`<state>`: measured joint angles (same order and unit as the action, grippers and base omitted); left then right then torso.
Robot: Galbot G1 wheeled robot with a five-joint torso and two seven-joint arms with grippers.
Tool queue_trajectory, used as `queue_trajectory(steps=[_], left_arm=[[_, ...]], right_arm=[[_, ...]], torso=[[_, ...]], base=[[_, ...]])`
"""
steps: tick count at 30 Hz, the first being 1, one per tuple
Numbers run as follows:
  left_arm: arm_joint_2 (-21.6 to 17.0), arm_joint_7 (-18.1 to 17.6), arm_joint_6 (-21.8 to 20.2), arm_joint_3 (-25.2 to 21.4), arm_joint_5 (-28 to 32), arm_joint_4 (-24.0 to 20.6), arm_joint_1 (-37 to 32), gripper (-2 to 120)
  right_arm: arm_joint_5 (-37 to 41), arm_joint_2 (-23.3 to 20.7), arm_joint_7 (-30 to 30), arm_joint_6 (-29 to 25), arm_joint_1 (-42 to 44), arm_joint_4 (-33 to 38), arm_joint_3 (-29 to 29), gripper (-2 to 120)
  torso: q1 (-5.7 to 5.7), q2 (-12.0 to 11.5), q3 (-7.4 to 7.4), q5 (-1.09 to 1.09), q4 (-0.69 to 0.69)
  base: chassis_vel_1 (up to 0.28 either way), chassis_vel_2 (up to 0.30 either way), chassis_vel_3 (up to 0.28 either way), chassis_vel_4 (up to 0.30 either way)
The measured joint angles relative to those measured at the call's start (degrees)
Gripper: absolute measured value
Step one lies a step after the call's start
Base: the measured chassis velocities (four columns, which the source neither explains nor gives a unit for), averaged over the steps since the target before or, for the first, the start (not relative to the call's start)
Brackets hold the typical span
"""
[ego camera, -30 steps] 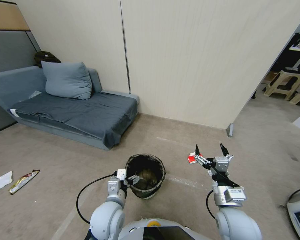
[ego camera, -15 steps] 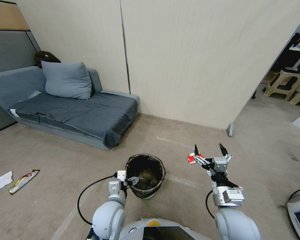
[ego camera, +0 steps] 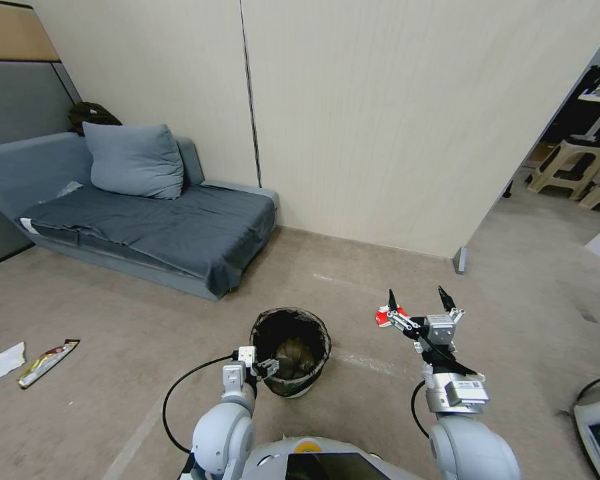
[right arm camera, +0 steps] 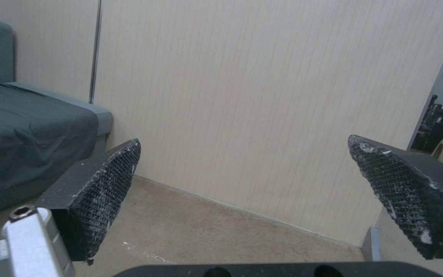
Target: Pick up the trash bin, then pick up the garbage from the floor and place it into the trash bin.
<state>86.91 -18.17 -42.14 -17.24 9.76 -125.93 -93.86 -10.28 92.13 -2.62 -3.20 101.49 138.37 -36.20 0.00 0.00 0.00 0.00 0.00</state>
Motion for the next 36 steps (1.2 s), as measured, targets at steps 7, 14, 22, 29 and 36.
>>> queue_trajectory(steps=[7,14,22,29,36], left_arm=[[0.1,0.0,0.0,0.1,0.7,1.5,0.1,100],[0.0,0.3,0.0,0.6,1.2,3.2,0.2,79],[-0.1,0.5,0.1,1.1,1.6,4.7,0.4,52],[0.0,0.4,0.2,1.3,1.3,5.0,0.3,23],[0.1,0.6,0.5,1.5,1.2,5.5,0.3,3]], right_arm=[[0.0,0.0,0.0,-0.1,0.0,0.0,0.0,100],[-0.5,0.0,-0.3,-0.9,0.0,-0.3,0.1,100],[-0.6,0.0,-0.4,-1.1,0.1,-0.3,0.3,100],[-1.0,0.0,-0.6,-1.6,0.1,-0.4,0.7,100],[-1.2,0.0,-0.7,-1.9,0.1,-0.5,1.0,100]], torso=[[0.0,0.0,0.0,0.0,0.0],[0.0,0.0,0.0,0.0,0.0],[0.0,0.0,-0.01,0.03,0.01],[0.0,0.0,0.0,0.0,0.01],[0.0,0.0,0.0,0.0,0.0]], base=[[0.0,0.0,0.0,0.0],[0.0,0.0,0.0,0.0],[0.0,0.0,0.0,0.0],[0.0,0.0,0.0,0.0],[0.0,0.0,0.0,0.0]])
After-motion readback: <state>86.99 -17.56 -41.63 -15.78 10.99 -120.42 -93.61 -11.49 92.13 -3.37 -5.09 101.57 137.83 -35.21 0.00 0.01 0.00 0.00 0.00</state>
